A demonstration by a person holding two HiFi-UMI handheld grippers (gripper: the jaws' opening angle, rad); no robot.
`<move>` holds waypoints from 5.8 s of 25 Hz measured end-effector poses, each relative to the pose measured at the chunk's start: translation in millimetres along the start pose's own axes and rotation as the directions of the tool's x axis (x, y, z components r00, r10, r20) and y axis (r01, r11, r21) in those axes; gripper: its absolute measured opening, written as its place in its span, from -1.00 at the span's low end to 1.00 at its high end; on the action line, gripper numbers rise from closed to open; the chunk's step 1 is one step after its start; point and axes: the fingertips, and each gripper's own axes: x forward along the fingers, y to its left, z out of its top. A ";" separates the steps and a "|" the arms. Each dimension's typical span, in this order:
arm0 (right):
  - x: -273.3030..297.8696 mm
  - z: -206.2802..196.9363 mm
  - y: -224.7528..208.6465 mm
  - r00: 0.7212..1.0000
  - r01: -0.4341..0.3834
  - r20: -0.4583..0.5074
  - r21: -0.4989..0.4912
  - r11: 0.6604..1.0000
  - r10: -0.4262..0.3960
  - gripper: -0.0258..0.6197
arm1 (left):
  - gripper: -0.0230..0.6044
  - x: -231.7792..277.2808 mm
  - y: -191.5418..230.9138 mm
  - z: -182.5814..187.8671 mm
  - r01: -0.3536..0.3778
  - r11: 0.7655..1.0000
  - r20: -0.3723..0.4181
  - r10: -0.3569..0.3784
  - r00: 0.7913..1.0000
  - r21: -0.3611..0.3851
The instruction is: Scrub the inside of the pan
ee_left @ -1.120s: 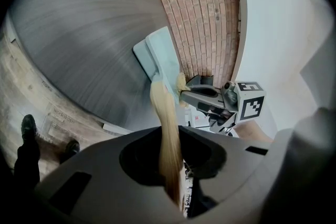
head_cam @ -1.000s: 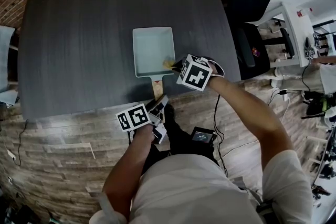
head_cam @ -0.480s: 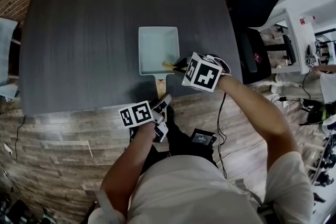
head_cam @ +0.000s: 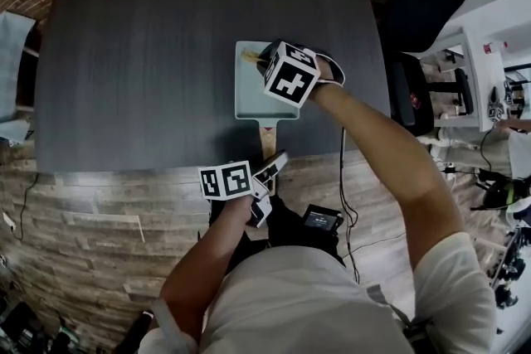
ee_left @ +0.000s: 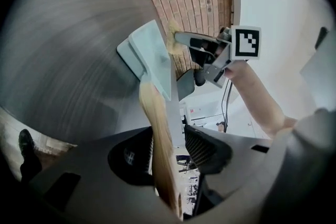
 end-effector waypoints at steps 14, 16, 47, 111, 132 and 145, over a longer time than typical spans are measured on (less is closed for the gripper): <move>43.6 40.9 -45.0 0.991 0.116 -0.055 -0.069 0.991 -0.120 -0.83 | -0.62 -6.4 8.8 1.2 0.002 1.000 -0.055 -0.002 0.998 0.011; 48.6 42.5 -48.4 0.989 0.125 -0.069 -0.084 0.989 -0.131 -0.83 | -0.62 -6.3 9.3 0.8 0.003 1.000 -0.065 -0.003 0.998 0.010; 47.1 24.7 56.3 0.979 -0.135 -0.182 -0.243 0.961 0.091 -0.82 | -0.61 -5.5 8.1 -1.0 0.017 0.999 -0.143 -0.010 0.990 0.049; -84.1 3.5 85.4 0.986 -0.078 0.156 0.120 0.990 0.059 -0.82 | -0.37 -91.8 -48.2 72.0 -0.002 0.976 0.149 -0.031 0.988 0.216; -171.1 -45.5 96.1 0.930 -0.034 0.328 0.528 0.849 -0.167 -0.82 | -0.89 -147.6 -153.3 72.9 0.160 0.872 0.201 -0.279 0.939 0.463; -220.5 -70.6 114.2 0.839 -0.048 0.424 0.684 0.728 -0.342 -0.83 | -0.90 -173.6 -176.1 62.3 0.153 0.845 0.216 -0.299 0.929 0.512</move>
